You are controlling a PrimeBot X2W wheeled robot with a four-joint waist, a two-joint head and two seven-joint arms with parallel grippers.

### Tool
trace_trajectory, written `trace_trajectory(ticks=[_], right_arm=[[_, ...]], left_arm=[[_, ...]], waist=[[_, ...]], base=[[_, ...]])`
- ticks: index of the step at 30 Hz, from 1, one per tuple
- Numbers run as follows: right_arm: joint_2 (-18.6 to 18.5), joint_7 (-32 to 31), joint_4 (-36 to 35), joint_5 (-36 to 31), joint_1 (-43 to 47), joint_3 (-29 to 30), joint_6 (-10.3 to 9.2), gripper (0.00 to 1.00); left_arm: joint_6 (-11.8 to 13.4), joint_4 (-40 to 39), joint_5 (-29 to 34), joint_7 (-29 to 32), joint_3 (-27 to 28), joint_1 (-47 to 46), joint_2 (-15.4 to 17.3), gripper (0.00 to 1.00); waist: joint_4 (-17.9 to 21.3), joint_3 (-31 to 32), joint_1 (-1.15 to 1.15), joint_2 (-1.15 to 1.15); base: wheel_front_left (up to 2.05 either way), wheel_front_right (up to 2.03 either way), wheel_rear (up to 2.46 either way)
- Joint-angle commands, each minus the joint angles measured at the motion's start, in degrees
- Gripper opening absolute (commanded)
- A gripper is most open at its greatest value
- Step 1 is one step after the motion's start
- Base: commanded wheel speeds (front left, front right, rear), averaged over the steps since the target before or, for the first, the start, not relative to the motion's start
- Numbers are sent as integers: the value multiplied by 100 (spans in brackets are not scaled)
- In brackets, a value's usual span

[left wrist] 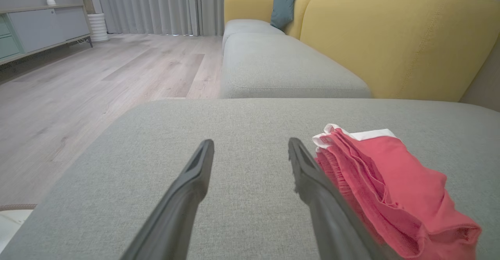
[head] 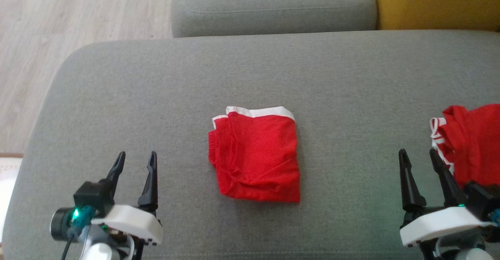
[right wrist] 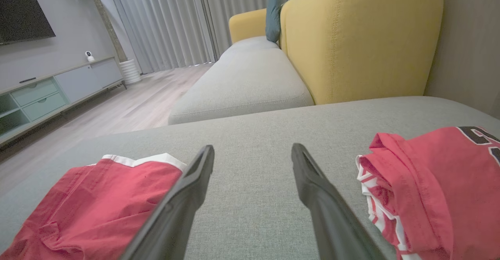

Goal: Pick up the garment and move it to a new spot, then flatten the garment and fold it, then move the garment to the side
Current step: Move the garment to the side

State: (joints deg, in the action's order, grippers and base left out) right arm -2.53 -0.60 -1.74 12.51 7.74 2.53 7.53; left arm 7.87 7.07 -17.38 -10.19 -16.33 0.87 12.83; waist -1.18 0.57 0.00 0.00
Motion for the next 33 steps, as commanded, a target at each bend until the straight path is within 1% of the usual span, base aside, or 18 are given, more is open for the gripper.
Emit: trace_trajectory(ticks=[1,4,9,14,15,16,17,21,25,26,27,28,29,33], right_arm=[[-35,-17,-203,-45,-221,-92,-4,100],[-35,-84,-144,-95,-334,-101,-4,100],[-35,-219,96,-127,-735,-342,-4,100],[-35,-313,753,23,-1208,-791,-4,100],[-35,-317,921,73,-1288,-868,-4,100],[-35,-403,1284,164,-1404,-959,-4,100],[-35,-405,1424,193,-1462,-990,-4,100],[-35,-515,1921,310,-1628,-1091,-4,100],[-35,-652,2296,453,-1733,-1139,-4,100],[-35,-693,2364,526,-1753,-1175,-4,95],[-35,-704,2407,559,-1781,-1208,-4,49],[-35,-704,2407,559,-1781,-1208,-4,49],[-35,-719,2451,582,-1804,-1226,-4,0],[-35,-723,2542,675,-1883,-1282,-4,0]], left_arm=[[33,-228,24,-53,167,-391,145,100],[27,-295,75,-93,132,-561,141,100],[-58,-408,120,-203,49,-890,95,100],[-111,-428,141,-334,9,-1200,-10,100],[-133,-415,139,-357,-6,-1251,-41,100],[-176,-385,153,-398,-47,-1338,-97,100],[-182,-375,186,-417,-64,-1379,-118,100],[-194,-398,286,-466,-76,-1457,-213,100],[-236,-486,379,-477,-10,-1461,-266,100],[-251,-515,403,-478,14,-1452,-280,100],[-266,-551,433,-478,38,-1445,-295,100],[-266,-551,433,-478,38,-1445,-295,100],[-284,-586,462,-479,59,-1438,-312,100],[-357,-670,567,-479,152,-1398,-372,100]], waist=[[-77,-52,0,0],[-237,-230,0,0],[-579,-614,0,0],[-950,-936,0,0],[-1023,-977,0,0],[-1167,-1043,0,0],[-1232,-1070,0,0],[-1393,-1134,0,0],[-1457,-1146,0,0],[-1464,-1149,0,0],[-1470,-1155,0,0],[-1470,-1155,0,0],[-1474,-1159,0,0],[-1468,-1175,0,0]], base=[[0,0,0],[0,0,0],[0,0,0],[0,0,0],[0,0,0],[0,0,0],[0,0,0],[0,0,0],[0,0,0],[0,0,0],[0,0,0],[0,0,0],[0,0,0],[0,0,0]])
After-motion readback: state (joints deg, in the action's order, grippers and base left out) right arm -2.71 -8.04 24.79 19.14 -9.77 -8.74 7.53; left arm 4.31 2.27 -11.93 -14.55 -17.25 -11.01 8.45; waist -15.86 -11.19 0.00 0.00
